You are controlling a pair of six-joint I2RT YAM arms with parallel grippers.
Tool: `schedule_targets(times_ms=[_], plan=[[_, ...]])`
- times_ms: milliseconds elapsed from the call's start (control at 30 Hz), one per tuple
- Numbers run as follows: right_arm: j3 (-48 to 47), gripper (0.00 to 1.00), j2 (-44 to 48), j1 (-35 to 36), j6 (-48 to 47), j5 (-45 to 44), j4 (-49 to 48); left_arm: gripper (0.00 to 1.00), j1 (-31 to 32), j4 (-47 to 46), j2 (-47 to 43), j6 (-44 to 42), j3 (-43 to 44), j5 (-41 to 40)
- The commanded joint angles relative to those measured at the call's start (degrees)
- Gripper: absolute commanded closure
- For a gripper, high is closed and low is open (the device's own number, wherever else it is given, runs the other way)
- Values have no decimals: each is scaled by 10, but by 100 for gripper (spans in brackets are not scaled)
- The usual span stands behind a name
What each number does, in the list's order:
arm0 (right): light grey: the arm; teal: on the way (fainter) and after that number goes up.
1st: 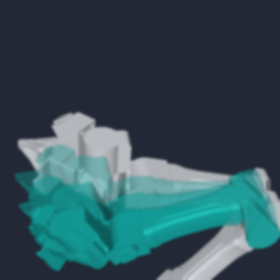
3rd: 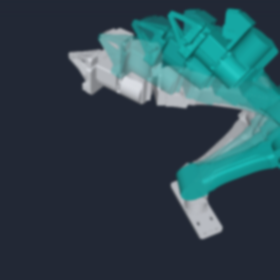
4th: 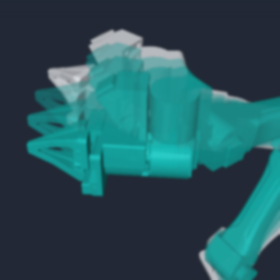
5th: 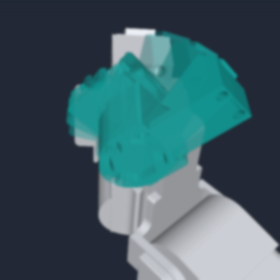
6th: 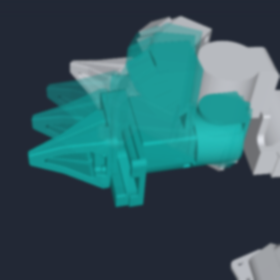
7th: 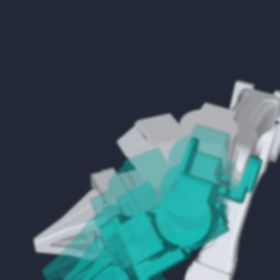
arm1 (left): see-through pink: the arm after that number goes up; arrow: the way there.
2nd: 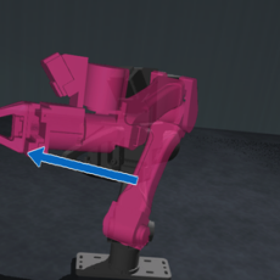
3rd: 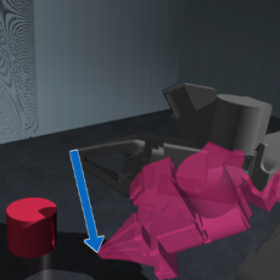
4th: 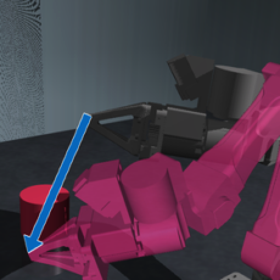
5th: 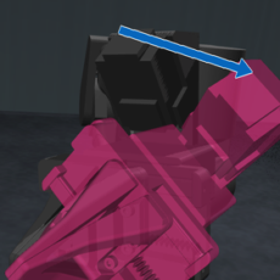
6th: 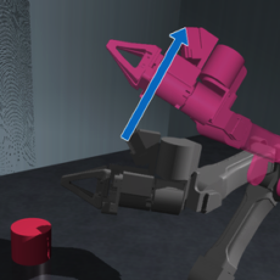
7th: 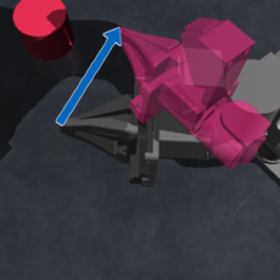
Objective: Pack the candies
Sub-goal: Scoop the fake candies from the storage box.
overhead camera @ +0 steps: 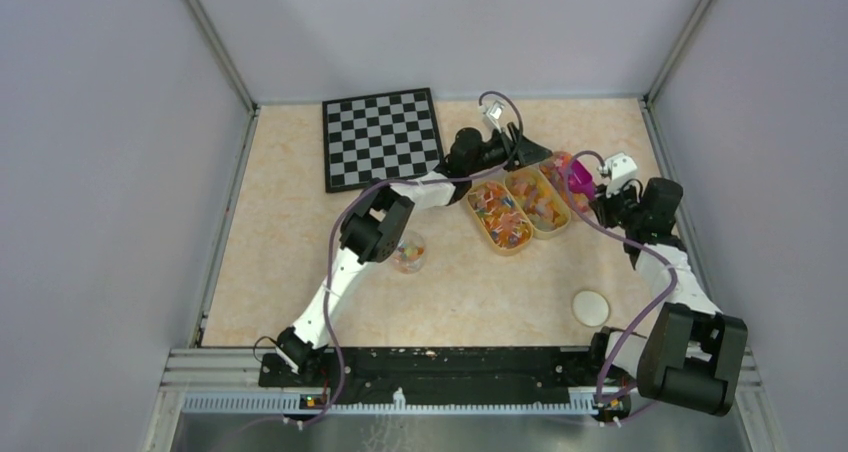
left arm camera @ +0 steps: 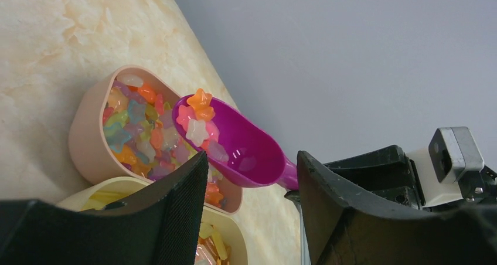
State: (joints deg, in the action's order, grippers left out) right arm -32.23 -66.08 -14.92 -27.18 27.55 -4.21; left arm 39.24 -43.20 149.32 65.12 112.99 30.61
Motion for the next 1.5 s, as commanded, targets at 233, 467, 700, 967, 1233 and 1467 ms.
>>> schedule_targets(times_ms=[233,467,700,967,1233,1467], plan=[[9,100,51,-22,24,36,-52,37,-22,-4,-113,-81,-46,-2],[18,100,86,-24,43,53,-70,37,-22,2,-124,-93,-58,5],[26,100,129,-32,65,65,-88,37,-23,12,-143,-117,-86,6],[23,100,157,-38,96,85,-99,33,-32,55,-194,-166,-126,5],[4,100,153,-30,140,92,-103,28,-64,113,-283,-224,-188,0],[-12,100,146,42,108,60,-61,1,-122,180,-403,-294,-269,-12]])
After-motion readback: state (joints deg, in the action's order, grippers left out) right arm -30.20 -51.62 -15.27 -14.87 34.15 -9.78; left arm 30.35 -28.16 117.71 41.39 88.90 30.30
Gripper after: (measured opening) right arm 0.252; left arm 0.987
